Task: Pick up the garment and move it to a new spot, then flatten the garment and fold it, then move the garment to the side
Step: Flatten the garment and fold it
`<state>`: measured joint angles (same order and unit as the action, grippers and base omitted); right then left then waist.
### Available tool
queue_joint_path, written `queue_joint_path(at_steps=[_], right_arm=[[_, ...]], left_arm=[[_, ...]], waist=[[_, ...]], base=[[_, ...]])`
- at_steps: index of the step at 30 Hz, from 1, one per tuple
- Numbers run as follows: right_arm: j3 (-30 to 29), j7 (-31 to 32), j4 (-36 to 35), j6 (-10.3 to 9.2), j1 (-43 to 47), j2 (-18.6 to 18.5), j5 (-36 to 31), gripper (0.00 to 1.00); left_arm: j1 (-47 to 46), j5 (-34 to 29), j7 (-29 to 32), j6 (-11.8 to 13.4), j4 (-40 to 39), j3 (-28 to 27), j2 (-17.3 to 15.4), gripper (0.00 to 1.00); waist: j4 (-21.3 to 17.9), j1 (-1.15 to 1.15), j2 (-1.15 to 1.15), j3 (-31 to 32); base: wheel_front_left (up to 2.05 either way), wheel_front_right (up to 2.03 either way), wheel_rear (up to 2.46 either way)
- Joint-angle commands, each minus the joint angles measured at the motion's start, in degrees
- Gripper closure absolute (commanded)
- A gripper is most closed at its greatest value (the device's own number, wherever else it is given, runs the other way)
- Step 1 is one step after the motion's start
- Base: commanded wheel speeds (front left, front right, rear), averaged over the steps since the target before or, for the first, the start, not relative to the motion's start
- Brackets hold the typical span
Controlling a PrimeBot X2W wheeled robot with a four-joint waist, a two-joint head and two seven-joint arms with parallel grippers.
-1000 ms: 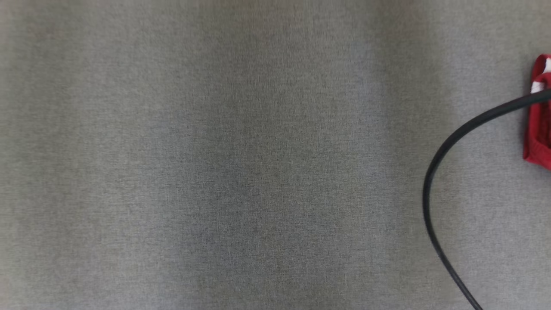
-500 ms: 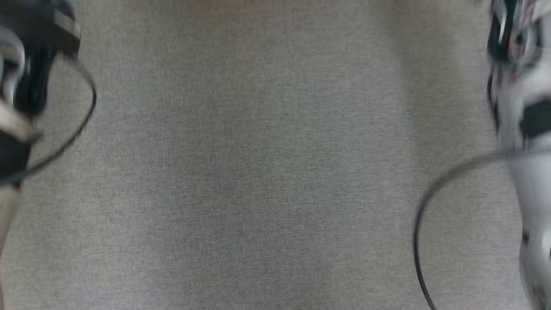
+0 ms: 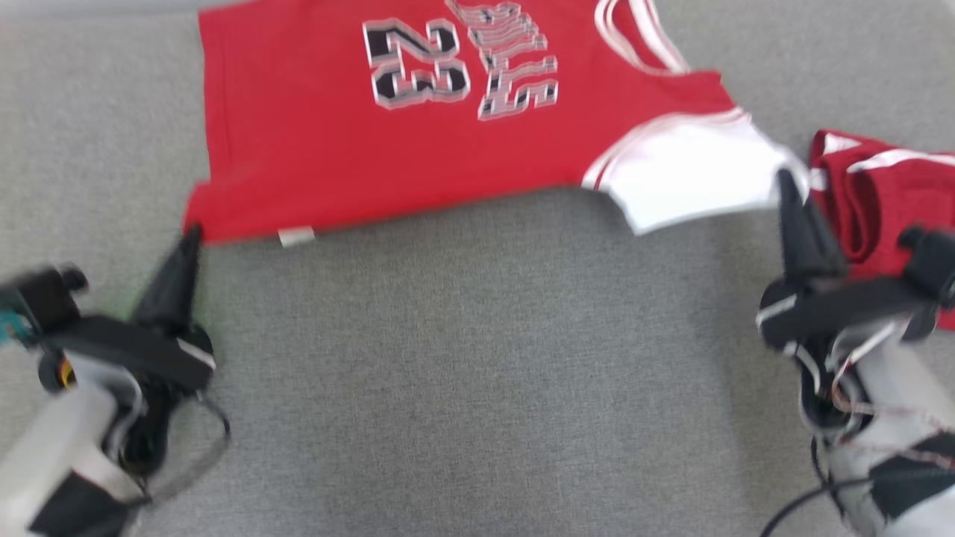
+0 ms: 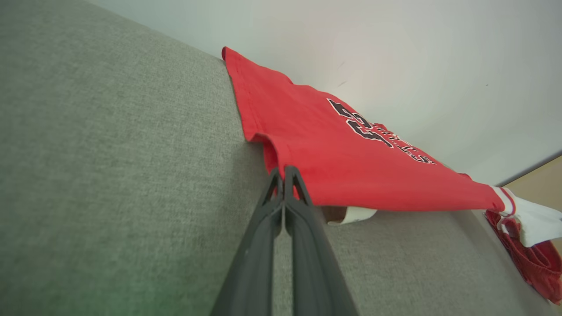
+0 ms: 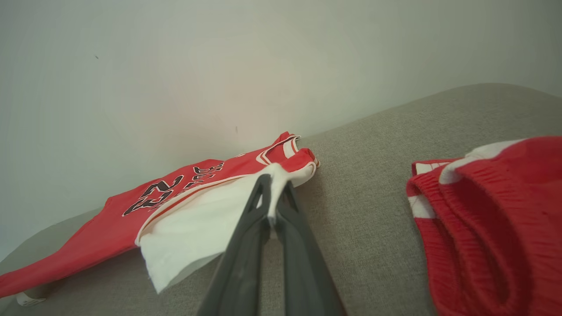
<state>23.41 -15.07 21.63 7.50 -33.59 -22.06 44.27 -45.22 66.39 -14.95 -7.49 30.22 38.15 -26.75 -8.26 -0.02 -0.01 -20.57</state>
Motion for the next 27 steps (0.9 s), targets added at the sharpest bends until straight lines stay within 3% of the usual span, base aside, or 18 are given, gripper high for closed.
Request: queue_joint_path(at_steps=[1, 11, 27], right_arm=[[-0.06, -0.06, -0.57, -0.03, 2.05, -0.18, 0.55, 1.0], [-0.35, -0.06, -1.39, -0.02, 13.85, 1.06, 0.43, 1.0], [0.1, -0.06, -1.31, -0.03, 27.25, 1.5, 0.68, 1.0]], left_arm=[[2.25, -1.26, -0.32, 0.03, 0.14, -0.82, -0.05, 1.0], [15.52, -6.79, -0.27, 0.01, 1.7, -5.14, 4.74, 1.0], [29.85, -11.78, -0.28, 0.02, 2.19, -13.79, 8.48, 1.0]], waist=[[0.14, 0.02, 0.01, 2.9], [0.02, 0.02, 0.01, 9.21], [0.87, 0.02, 0.01, 19.21]], base=[[0.0, 0.0, 0.0], [0.0, 0.0, 0.0], [0.0, 0.0, 0.0]])
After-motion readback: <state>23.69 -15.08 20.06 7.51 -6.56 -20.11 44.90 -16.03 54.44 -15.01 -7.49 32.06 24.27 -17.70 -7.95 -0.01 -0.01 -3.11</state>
